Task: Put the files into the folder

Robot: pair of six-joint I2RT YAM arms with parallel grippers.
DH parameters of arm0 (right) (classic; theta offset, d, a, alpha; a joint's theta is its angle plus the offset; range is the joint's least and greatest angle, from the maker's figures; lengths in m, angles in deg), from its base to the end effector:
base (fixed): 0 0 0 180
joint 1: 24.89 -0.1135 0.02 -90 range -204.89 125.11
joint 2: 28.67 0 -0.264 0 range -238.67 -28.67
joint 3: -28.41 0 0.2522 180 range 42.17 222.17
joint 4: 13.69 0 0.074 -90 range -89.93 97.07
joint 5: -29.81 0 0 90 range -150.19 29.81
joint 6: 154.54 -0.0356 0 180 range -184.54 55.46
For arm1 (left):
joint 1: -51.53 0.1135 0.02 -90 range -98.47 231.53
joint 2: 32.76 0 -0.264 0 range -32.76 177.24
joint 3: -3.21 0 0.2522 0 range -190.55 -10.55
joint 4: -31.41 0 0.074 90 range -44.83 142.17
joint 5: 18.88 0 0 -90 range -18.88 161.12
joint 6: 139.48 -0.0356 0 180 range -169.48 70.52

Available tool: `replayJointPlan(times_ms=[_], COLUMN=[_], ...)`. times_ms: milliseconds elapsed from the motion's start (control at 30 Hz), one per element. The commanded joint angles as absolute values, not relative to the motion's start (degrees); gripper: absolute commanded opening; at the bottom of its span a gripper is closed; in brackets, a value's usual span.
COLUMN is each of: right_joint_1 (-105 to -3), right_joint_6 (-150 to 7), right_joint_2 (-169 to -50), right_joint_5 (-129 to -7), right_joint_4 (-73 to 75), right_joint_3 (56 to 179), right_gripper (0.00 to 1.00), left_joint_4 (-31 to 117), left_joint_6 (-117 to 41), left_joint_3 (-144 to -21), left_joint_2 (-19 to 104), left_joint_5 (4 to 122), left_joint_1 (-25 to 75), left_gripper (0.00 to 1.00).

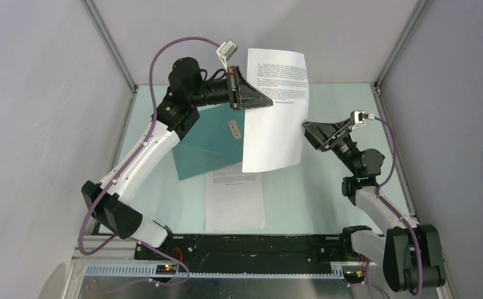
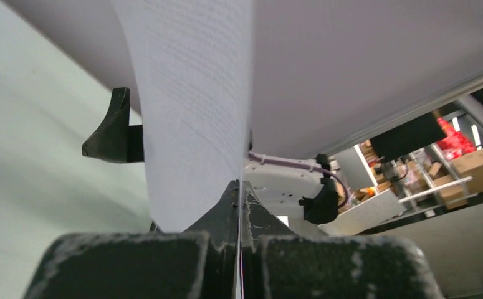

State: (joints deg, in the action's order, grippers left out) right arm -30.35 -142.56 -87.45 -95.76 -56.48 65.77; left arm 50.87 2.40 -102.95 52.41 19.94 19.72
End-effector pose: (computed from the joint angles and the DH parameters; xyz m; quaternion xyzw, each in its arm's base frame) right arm 0.2109 0.0410 0.2847 0.1143 0.5820 0.6521 0.4722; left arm 0.2654 -0.1973 0.4695 0.1951 0.6735 -0.6556 0.2804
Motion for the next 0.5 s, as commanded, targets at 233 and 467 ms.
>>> replayJointPlan(times_ms=[233,467], right_joint_1=[-36.6,-37.9], right_joint_6=[-150.9,-146.3], right_joint_2=[-94.7,-90.3], right_joint_5=[-91.9,-92.7], right_joint_4=[-81.8,-72.3], right_joint_3=[73.3,76.0], right_gripper=[0.98,0.69], left_joint_4=[34.1,33.9], left_joint_6=[17.2,15.6], left_joint_3=[-97.2,-92.1], left_joint_2=[51.3,50.9], left_joint_5=[18.7,18.1], left_joint_1=[22.9,23.8], left_gripper=[0.00,0.00])
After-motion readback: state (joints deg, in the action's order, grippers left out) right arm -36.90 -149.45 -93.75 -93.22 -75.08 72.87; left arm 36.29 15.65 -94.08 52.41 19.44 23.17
